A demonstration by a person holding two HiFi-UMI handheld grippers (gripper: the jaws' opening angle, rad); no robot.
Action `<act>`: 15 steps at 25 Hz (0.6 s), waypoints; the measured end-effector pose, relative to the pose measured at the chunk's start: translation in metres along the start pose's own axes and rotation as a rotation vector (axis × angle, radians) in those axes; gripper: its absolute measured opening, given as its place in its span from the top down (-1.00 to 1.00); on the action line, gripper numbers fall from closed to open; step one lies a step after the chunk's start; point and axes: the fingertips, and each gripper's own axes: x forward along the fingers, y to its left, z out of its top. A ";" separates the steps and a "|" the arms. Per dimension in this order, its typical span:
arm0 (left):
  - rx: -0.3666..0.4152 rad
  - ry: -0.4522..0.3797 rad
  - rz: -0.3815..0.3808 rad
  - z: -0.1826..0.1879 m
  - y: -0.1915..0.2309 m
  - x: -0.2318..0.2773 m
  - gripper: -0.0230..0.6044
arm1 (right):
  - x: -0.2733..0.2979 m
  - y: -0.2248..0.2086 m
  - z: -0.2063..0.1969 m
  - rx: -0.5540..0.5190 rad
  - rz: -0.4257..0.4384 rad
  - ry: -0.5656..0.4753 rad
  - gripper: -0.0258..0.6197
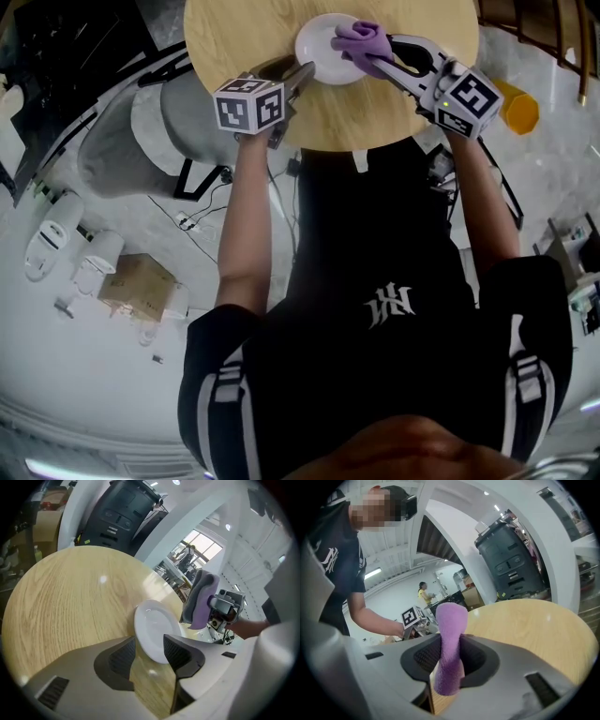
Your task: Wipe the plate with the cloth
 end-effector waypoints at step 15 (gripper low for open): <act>-0.040 0.011 0.085 0.000 0.012 0.005 0.67 | 0.019 0.007 0.006 -0.024 0.020 -0.007 0.59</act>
